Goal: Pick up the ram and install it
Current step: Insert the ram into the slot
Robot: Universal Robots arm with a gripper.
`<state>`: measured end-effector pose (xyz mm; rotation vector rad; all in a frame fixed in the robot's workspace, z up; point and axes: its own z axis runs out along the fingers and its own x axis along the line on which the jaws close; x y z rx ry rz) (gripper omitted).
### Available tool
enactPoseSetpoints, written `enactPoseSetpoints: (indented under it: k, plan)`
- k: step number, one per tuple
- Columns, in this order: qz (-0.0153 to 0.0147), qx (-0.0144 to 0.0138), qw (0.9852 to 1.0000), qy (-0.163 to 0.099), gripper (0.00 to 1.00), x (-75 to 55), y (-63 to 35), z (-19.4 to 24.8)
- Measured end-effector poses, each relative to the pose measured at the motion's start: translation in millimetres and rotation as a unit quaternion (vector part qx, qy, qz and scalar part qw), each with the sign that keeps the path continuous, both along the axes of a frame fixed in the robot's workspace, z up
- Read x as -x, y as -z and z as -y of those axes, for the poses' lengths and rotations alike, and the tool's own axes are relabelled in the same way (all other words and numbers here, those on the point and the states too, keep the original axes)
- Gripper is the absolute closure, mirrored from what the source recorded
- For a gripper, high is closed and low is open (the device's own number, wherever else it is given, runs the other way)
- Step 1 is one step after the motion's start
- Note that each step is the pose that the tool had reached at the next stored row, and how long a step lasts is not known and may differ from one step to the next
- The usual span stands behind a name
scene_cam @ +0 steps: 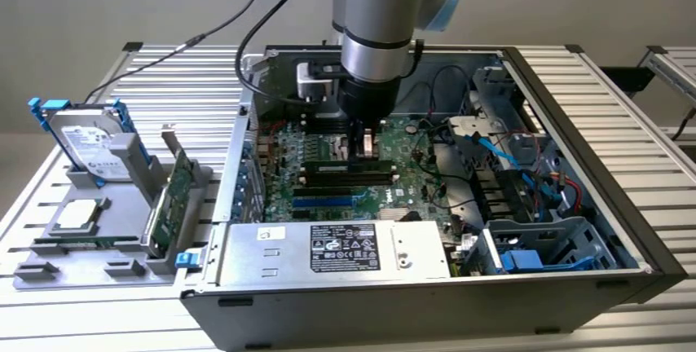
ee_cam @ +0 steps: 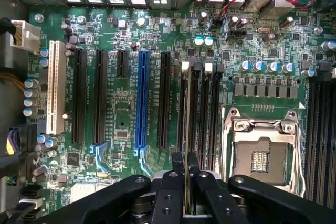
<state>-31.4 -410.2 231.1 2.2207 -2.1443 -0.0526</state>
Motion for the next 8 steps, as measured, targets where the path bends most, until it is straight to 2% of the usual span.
enactPoseSetpoints:
  k: [3,8]
  plan:
    - [0.0009,-0.0001,1.0,0.0,0.86,-1.1,5.3,0.0]
    - [0.0009,0.0,1.0,0.0,0.86,-3.3,5.8,0.0]
